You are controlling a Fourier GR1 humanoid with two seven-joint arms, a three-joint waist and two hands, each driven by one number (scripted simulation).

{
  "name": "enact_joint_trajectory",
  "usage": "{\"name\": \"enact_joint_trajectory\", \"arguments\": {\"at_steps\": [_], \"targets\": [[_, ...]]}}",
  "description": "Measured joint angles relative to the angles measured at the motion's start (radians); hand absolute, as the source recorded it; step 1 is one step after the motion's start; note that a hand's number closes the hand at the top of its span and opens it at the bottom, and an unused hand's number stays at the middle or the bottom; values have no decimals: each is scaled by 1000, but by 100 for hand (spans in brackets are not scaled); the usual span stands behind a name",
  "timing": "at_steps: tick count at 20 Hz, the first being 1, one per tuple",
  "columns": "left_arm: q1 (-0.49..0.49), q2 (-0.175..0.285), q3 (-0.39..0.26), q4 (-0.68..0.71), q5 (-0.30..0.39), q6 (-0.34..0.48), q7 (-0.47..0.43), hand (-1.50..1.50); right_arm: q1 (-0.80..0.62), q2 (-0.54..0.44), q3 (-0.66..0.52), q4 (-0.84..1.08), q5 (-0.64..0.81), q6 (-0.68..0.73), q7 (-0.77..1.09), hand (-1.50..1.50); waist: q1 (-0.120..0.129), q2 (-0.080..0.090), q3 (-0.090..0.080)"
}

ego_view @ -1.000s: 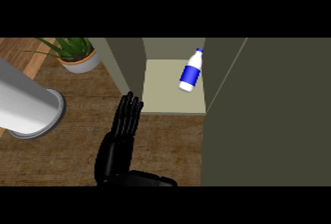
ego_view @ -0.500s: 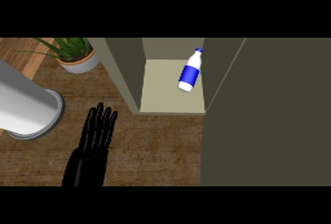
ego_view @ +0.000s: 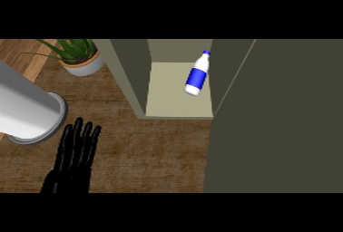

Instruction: Pick up the bottled water, place it into the cabinet and close the cabinet

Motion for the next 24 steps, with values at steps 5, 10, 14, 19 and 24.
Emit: {"name": "enact_joint_trajectory", "arguments": {"at_steps": [5, 10, 14, 19, 24], "targets": [[52, 44, 43, -16, 30, -43, -15, -150, -116, 27, 52, 0, 39, -32, 99, 150, 11, -2, -1], [93, 78, 84, -33, 63, -92, -32, -150, -238, 54, 95, 6, 59, -36, 197, 150, 22, -2, -2], [119, 102, 115, -48, 85, -122, -39, -150, -360, 71, 149, 18, 81, -54, 259, 150, 25, -2, -4], [145, 130, 149, -54, 110, -165, -50, -150, -481, 47, 195, 32, 102, -76, 313, 150, 28, 0, -5], [164, 147, 166, -60, 128, -199, -54, -150, -552, 12, 208, 34, 104, -82, 330, 150, 37, 3, -6]]}}
